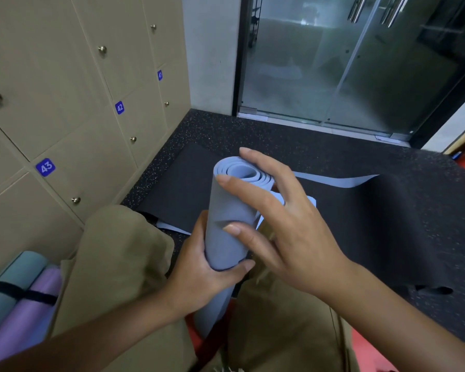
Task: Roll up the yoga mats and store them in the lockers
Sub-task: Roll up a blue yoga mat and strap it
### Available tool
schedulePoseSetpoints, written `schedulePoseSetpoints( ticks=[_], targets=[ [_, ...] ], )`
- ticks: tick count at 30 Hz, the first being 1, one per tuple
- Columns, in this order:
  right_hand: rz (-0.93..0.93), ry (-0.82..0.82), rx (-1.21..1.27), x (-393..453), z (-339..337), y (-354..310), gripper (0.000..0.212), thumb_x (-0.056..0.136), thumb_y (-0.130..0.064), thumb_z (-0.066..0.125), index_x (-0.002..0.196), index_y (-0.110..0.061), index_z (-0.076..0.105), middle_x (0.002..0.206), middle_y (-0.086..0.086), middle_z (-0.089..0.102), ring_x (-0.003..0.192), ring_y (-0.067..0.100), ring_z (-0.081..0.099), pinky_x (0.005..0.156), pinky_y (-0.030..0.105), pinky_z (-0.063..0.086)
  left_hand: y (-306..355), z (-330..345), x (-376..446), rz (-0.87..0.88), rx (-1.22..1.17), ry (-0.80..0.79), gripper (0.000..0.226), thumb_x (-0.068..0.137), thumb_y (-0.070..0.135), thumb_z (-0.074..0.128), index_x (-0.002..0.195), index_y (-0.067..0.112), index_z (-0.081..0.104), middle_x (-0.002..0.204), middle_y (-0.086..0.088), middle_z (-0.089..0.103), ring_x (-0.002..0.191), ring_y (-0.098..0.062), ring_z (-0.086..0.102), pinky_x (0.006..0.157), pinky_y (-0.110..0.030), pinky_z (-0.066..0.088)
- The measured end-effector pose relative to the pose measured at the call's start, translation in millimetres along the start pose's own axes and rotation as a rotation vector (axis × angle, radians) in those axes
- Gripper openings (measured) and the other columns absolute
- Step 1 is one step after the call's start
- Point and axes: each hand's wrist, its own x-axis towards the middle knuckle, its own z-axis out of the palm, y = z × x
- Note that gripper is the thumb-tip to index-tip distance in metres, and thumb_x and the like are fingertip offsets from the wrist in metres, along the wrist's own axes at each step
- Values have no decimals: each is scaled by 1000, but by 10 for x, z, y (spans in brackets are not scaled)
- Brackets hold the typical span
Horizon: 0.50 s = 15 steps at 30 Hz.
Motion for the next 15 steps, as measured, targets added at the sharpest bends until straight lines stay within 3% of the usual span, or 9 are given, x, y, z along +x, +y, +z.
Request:
schedulePoseSetpoints(
  ticks=[3, 5, 9, 12, 15],
  targets=[
    [29, -2, 17, -20, -34, 32, 47, 103, -38, 55, 147, -29, 41, 158, 16, 34, 143, 26, 42, 103, 42, 49, -32, 72, 23, -15, -22, 13, 69, 75, 13, 87, 130, 24, 48, 120, 4, 67, 110, -21, 69, 87, -39, 60],
    [54, -9, 30, -44, -59, 53, 47, 104, -41, 52, 148, -30, 41, 160, 13, 32, 139, 22, 46, 102, 41, 50, -45, 113, 40, -13, -56, 11, 70, 75, 14, 88, 131, 26, 48, 122, 5, 67, 112, -19, 68, 86, -33, 59],
    [143, -6, 72, -106, -162, 100, 44, 106, -41, 47, 149, -37, 42, 161, 3, 32, 129, 15, 50, 103, 34, 49, -23, 179, 107, 14, -118, 3, 69, 69, 57, 87, 127, 51, 51, 125, 10, 65, 114, -16, 67, 87, -26, 56],
    [176, 47, 92, -147, -284, 148, 42, 104, -27, 54, 146, -28, 47, 157, 8, 39, 142, 12, 42, 111, 23, 40, -43, 239, 221, 10, -94, -29, 75, 63, 74, 81, 126, 45, 52, 121, 12, 66, 111, -16, 68, 84, -28, 57],
    [217, 118, 71, -195, -457, 214, 44, 102, -20, 60, 143, -21, 47, 153, 7, 44, 146, 15, 40, 113, 28, 39, 5, 282, 411, 50, -26, -95, 78, 60, 80, 77, 122, 39, 52, 114, 14, 67, 104, -13, 69, 79, -24, 56]
  ],
)
